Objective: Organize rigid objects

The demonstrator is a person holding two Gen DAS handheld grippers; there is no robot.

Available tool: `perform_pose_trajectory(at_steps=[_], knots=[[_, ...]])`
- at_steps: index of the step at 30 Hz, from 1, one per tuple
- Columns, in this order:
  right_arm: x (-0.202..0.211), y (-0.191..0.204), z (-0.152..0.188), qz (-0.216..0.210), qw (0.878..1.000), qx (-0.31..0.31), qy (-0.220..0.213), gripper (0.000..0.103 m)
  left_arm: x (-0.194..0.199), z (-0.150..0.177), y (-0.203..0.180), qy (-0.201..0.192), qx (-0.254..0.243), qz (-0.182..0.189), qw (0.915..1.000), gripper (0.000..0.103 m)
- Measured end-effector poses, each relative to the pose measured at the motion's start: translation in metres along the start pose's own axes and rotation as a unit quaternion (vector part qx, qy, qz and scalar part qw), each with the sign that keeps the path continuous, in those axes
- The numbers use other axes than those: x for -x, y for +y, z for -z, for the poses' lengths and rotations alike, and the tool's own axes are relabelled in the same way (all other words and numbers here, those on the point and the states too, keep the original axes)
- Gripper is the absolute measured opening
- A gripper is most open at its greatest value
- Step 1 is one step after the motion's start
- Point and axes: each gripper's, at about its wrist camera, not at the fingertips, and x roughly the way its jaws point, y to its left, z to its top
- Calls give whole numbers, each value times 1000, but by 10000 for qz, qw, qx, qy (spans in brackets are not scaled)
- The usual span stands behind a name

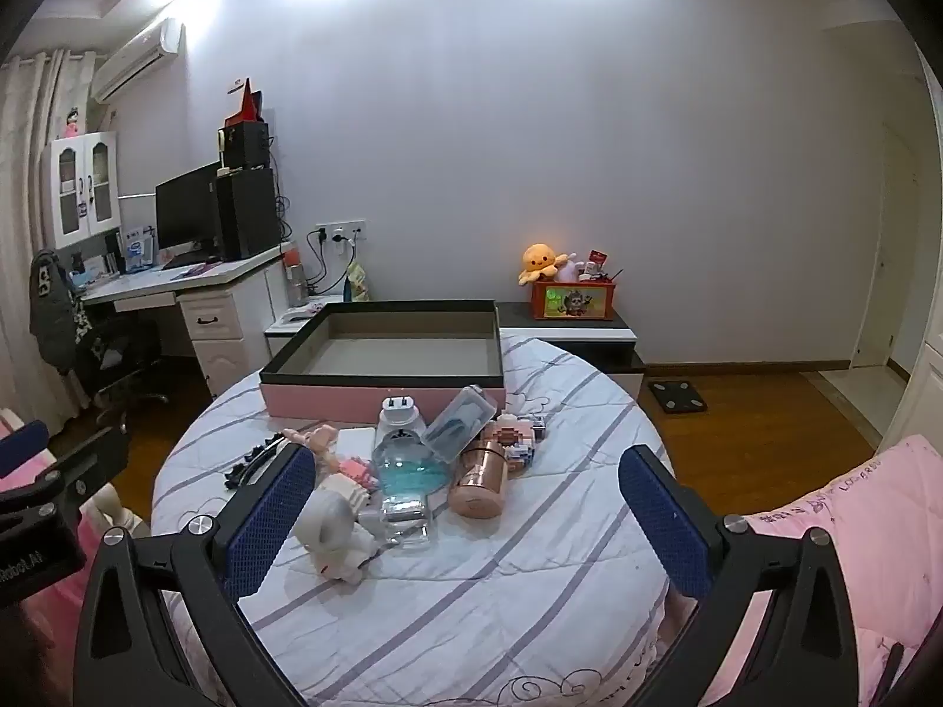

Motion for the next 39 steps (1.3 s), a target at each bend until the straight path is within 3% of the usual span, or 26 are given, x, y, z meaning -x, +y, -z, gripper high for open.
perform_pose_trajectory(at_steps=[6, 8, 12, 15, 19, 39], knots=[[-1, 2, 2, 26, 10000, 29, -14, 103, 2, 1, -1, -206, -113, -265, 9994, 103], [-1, -3, -1, 7, 10000, 3, -8, 103, -3, 3, -3, -99, -134, -374, 9992, 103], [2, -5, -2, 24, 10000, -34, -38, 103, 5, 1, -8, -134, -199, -139, 9996, 103], [0, -6, -3, 41, 10000, -35, -69, 103, 13, 3, -10, -423, -295, -54, 9987, 103], [0, -5, -1, 25, 9999, -31, -145, 103, 21, -1, -7, -671, -234, -212, 9972, 103], [6, 1, -1, 19, 9997, 48, -252, 103, 20, -3, 4, -603, 72, -123, 9981, 103]])
